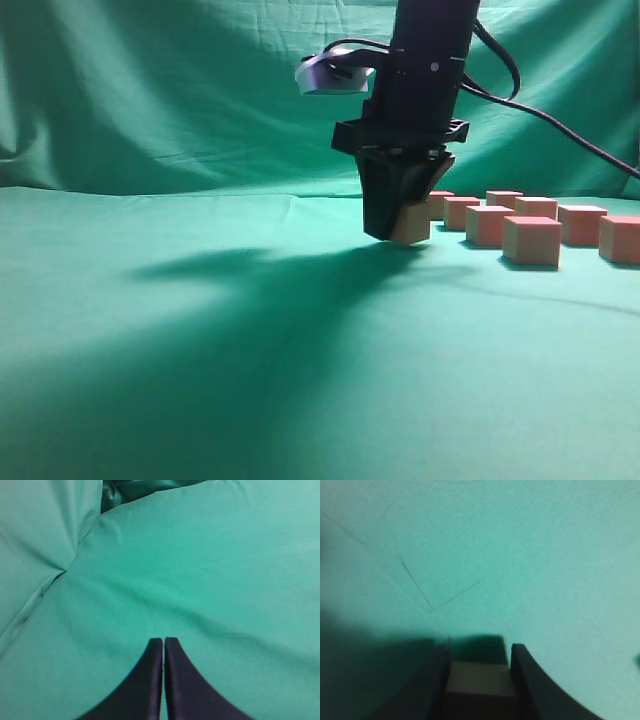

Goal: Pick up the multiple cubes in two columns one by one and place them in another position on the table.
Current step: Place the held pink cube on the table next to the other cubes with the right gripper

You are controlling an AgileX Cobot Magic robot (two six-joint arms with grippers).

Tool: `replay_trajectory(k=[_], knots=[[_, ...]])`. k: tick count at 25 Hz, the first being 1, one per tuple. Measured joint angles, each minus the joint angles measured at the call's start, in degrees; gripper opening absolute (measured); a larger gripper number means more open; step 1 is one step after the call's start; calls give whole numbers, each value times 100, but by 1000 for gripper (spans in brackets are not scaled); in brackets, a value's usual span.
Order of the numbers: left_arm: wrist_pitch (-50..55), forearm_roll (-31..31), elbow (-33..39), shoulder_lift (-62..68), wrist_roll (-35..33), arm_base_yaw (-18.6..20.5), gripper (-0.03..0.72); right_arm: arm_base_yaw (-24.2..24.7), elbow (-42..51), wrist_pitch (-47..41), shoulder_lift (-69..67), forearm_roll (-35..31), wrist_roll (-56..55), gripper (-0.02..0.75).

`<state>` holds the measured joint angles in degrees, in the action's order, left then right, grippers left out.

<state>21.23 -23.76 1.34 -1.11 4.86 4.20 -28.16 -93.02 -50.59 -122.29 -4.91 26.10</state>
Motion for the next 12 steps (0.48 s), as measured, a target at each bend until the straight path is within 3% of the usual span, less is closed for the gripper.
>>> replay_trajectory(k=[12], knots=[[0, 0, 0, 0, 0, 0, 0, 0, -13, 102, -105, -190, 15, 253]])
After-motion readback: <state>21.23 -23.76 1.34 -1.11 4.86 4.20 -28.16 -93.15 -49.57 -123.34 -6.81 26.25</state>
